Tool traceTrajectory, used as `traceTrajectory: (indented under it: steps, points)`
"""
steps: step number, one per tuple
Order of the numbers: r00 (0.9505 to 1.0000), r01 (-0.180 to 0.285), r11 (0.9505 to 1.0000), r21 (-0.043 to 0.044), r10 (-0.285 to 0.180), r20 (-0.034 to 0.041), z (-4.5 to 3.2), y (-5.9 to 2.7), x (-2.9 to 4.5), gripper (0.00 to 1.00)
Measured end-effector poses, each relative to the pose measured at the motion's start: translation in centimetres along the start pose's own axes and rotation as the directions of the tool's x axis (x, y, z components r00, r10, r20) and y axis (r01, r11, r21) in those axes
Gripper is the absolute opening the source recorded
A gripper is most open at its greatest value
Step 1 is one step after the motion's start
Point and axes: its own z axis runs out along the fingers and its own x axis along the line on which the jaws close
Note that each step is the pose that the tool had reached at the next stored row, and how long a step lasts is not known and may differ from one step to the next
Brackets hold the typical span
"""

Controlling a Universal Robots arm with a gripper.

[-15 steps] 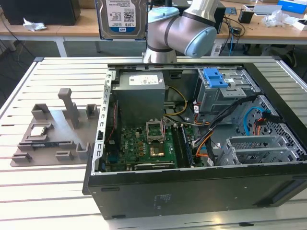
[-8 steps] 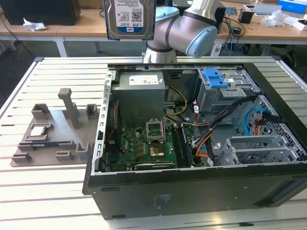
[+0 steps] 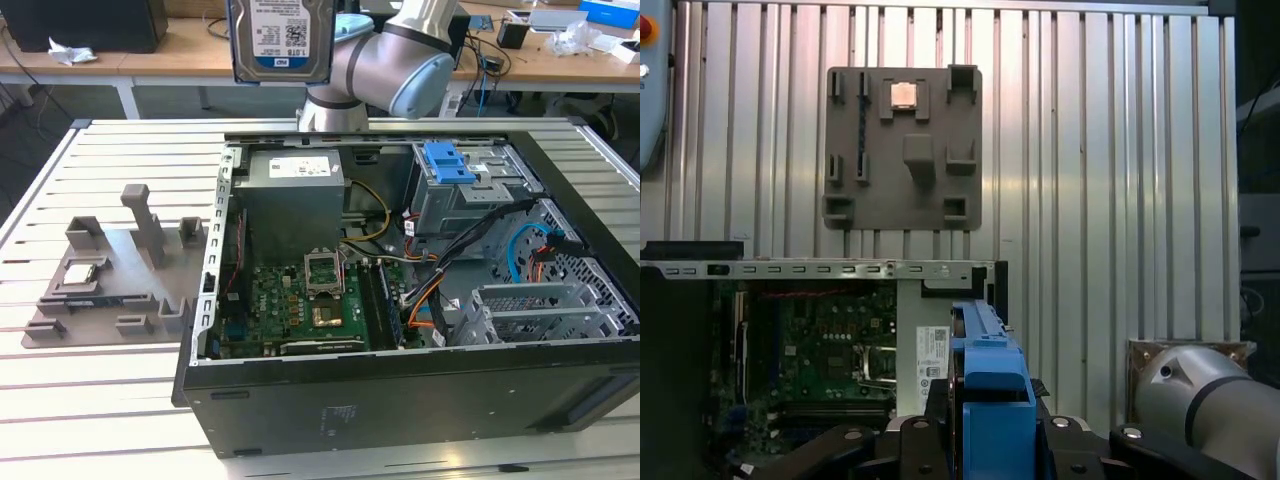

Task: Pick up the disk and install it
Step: 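Pick up the disk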

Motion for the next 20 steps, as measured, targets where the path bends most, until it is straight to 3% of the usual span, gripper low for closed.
traceTrajectory:
  steps: [7,20]
  points:
    - [1.0000,0.000,1.0000,0.0001,0.000,0.0002,0.03,-0.47,0.30,0.37]
    - [1.0000,0.000,1.0000,0.0001,0.000,0.0001,0.04,-0.48,0.72,0.37]
